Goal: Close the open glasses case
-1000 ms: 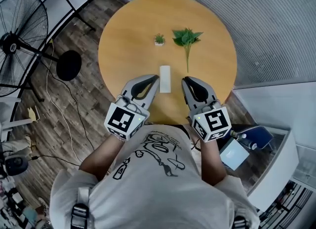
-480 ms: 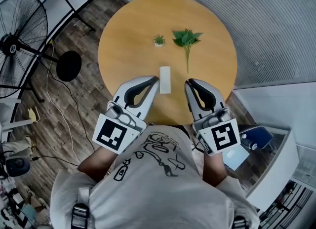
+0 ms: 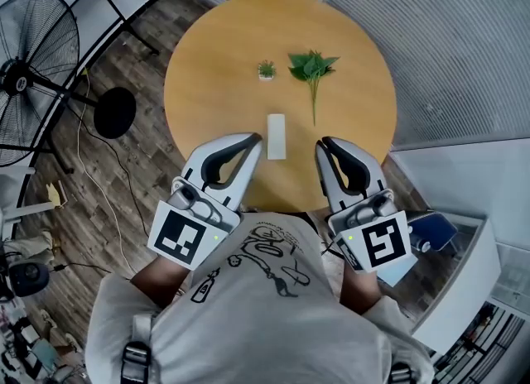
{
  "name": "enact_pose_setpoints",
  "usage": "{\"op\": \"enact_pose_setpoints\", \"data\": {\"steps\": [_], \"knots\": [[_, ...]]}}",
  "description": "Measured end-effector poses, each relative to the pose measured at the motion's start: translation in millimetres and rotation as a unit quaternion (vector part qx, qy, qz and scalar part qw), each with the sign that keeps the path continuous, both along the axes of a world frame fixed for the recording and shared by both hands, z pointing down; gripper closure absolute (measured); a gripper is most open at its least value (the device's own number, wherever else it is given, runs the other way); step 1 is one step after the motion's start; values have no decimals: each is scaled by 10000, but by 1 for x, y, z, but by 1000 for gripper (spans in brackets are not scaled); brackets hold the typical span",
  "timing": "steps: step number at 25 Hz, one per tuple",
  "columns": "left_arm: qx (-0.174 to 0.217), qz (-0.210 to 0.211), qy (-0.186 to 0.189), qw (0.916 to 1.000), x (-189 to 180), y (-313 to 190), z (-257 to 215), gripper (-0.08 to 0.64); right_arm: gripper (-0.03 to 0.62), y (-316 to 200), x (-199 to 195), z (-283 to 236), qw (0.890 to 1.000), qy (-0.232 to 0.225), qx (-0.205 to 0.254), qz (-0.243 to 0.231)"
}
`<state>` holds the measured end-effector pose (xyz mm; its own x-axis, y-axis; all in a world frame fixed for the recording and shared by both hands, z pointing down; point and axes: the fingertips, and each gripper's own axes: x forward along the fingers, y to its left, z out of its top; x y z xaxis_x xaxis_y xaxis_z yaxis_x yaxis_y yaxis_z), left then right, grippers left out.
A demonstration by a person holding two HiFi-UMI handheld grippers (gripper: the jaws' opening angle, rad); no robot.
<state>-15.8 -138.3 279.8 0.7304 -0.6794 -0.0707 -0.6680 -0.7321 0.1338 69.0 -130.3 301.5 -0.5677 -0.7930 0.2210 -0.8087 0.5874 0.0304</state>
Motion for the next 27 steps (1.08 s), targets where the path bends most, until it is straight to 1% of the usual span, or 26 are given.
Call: {"op": "enact_pose_setpoints", "data": {"steps": [8, 27], "knots": [[-11, -23, 19, 10000, -4, -6, -1, 540, 557, -5, -3, -3, 10000, 16, 12, 18], [-49, 1, 69, 10000, -5, -4, -1, 540, 557, -2, -2, -8, 10000, 23, 57, 50]]}}
